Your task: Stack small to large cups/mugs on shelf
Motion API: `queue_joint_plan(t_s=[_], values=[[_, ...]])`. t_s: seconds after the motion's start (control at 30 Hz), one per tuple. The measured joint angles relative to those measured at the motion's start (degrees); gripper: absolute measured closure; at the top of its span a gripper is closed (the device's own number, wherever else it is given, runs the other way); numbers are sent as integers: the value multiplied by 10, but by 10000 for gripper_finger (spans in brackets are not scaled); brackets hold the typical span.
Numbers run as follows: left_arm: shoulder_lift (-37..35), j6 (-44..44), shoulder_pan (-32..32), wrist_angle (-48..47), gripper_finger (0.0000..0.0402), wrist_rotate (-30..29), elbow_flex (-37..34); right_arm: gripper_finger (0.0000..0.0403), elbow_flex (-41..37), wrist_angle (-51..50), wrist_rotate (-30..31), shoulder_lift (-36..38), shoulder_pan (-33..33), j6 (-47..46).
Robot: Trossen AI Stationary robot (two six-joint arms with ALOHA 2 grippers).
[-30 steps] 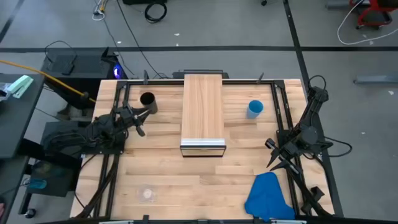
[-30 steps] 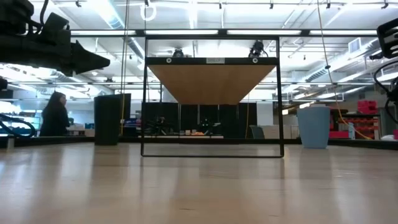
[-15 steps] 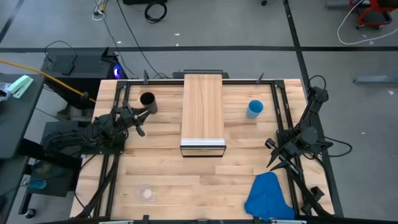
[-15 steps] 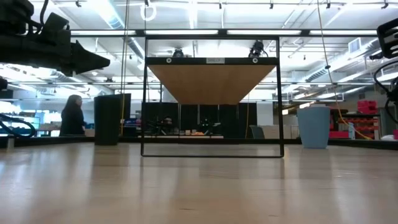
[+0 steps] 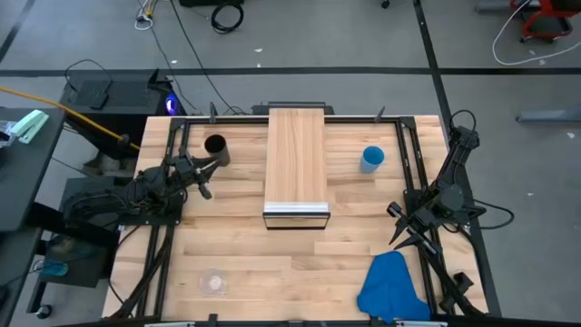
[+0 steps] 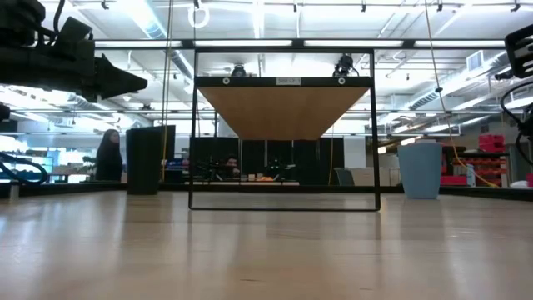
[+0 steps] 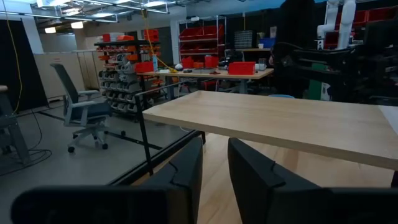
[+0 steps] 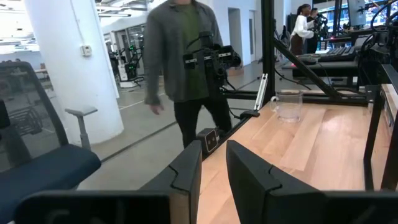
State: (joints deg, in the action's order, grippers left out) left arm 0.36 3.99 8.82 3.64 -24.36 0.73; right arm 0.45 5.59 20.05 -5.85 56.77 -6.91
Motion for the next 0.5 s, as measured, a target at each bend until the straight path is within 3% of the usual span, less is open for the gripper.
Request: queue_joint_plan(t_s=[0.5], values=[[0, 0, 0, 0, 308, 0, 0, 321, 0, 0, 0, 0, 0, 0]])
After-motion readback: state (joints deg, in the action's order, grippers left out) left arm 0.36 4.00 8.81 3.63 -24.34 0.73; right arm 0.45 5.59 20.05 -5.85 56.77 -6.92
